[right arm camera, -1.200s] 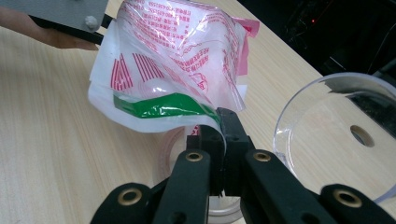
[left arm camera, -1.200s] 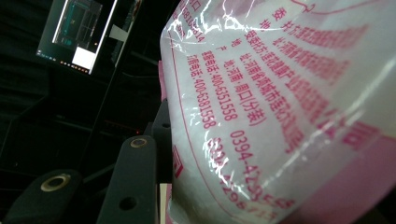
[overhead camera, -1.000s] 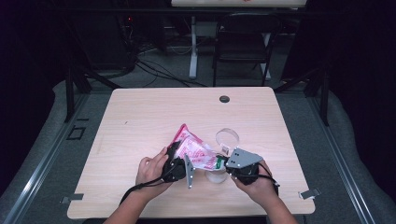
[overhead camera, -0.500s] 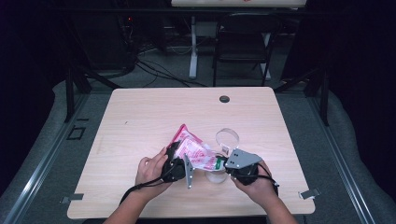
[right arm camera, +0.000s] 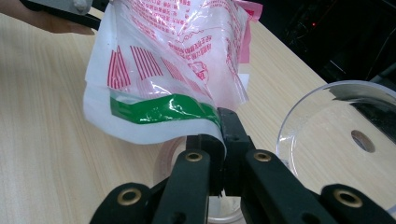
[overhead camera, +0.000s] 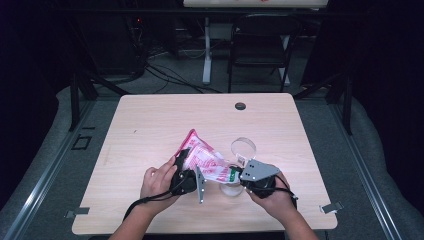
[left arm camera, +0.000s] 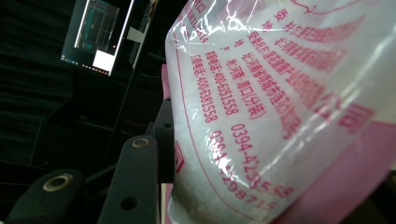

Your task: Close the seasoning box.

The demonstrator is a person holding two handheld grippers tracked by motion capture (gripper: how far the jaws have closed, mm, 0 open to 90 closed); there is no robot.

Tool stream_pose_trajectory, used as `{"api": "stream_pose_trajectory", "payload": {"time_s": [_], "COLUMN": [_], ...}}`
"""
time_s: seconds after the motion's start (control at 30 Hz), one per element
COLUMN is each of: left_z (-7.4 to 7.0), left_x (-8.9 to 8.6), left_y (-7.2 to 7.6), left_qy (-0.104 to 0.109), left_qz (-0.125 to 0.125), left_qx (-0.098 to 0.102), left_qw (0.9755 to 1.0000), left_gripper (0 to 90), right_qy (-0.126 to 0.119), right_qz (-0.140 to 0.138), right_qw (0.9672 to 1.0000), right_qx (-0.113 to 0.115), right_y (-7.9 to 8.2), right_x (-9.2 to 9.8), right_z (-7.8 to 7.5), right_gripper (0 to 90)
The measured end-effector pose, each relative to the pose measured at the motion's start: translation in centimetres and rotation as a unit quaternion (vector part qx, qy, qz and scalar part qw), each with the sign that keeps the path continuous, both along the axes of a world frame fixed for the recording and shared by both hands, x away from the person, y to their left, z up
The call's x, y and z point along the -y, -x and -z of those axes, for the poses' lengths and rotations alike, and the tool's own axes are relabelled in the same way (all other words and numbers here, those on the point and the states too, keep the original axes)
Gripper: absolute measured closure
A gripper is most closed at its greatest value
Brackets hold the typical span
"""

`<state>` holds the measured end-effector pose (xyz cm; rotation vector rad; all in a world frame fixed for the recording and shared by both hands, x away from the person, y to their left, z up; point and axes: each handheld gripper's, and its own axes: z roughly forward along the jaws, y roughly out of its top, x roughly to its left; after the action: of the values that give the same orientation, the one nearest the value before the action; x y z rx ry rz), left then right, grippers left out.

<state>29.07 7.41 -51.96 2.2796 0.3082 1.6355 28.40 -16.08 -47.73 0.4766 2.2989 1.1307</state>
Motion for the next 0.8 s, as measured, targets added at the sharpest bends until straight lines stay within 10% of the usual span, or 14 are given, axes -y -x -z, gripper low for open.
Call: {"api": "stream_pose_trajectory", "payload": {"time_s": [0.8], "left_z": [-2.0], "left_x": [0.7], "left_y": [-0.5], "left_qy": [-0.061], "left_qz": [0.012], "left_qx": [0.025], "left_qw": [0.9978], "left_gripper": [62.3], "right_qy": [-0.010], "right_qz": [0.008], "right_qw": [0.9999], "right_qx": [0.001], "right_y": [-0.2], "right_x": [0.6], "right_z": [-0.3], "right_gripper": [90.0]}}
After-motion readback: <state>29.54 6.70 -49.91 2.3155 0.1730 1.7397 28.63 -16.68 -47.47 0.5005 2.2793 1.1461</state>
